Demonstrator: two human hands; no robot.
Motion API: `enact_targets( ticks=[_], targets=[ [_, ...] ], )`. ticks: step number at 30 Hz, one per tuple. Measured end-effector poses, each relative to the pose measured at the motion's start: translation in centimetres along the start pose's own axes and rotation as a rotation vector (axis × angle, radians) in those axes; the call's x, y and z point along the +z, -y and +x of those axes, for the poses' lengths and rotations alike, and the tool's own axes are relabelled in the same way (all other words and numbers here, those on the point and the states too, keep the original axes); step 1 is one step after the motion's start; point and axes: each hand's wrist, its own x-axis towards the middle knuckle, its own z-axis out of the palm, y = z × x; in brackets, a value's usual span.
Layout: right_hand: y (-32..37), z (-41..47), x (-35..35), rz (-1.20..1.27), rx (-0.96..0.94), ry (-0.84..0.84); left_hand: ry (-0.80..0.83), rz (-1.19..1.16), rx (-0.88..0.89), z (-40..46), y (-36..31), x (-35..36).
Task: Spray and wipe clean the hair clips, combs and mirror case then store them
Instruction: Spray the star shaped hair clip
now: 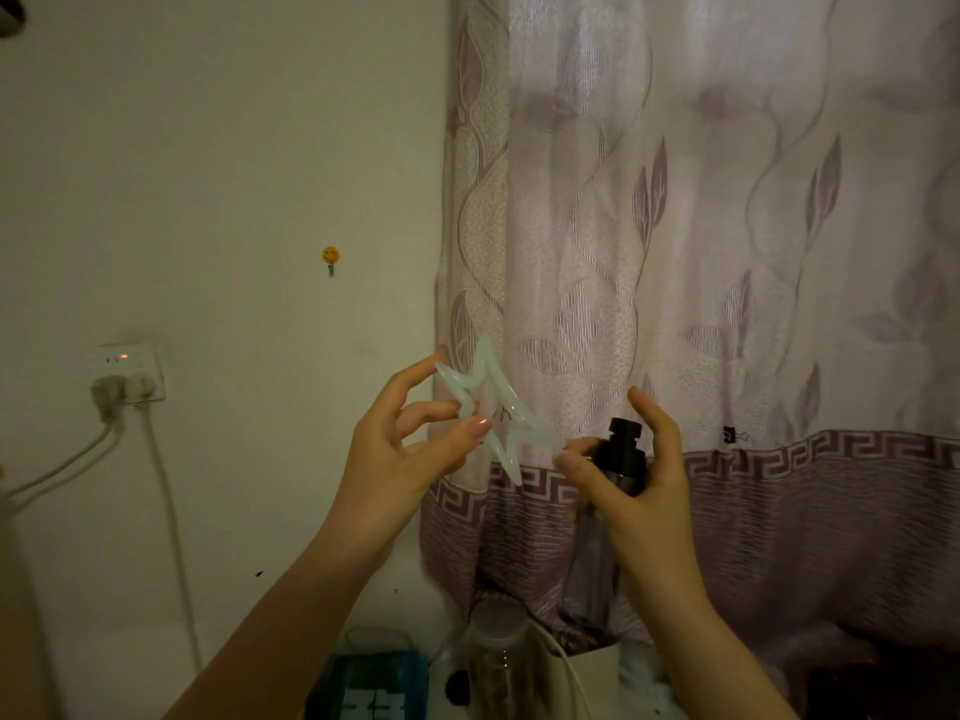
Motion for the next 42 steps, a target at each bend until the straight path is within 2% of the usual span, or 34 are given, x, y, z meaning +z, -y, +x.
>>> enact_targets(
  ticks=[23,30,33,42],
  targets=[
    [-0.7,-0.3,0.6,0.169,0.127,-0.048,0.048,-0.079,-0.054,-1.8,1.8,1.2],
    [-0.2,0.1,0.0,0.143,0.12,-0.025,0.153,0.011,-0.084,-1.0,1.0,0.0],
    [0.1,0.4,-0.5,0.099,0.115,0.019,0.159,0.103,-0.065,0.1,0.2,-0.8],
    [0.6,0.8,-1.0,0.038,0.099,0.161,0.313,0.285,0.013,1.8,-1.0,-0.9]
  ],
)
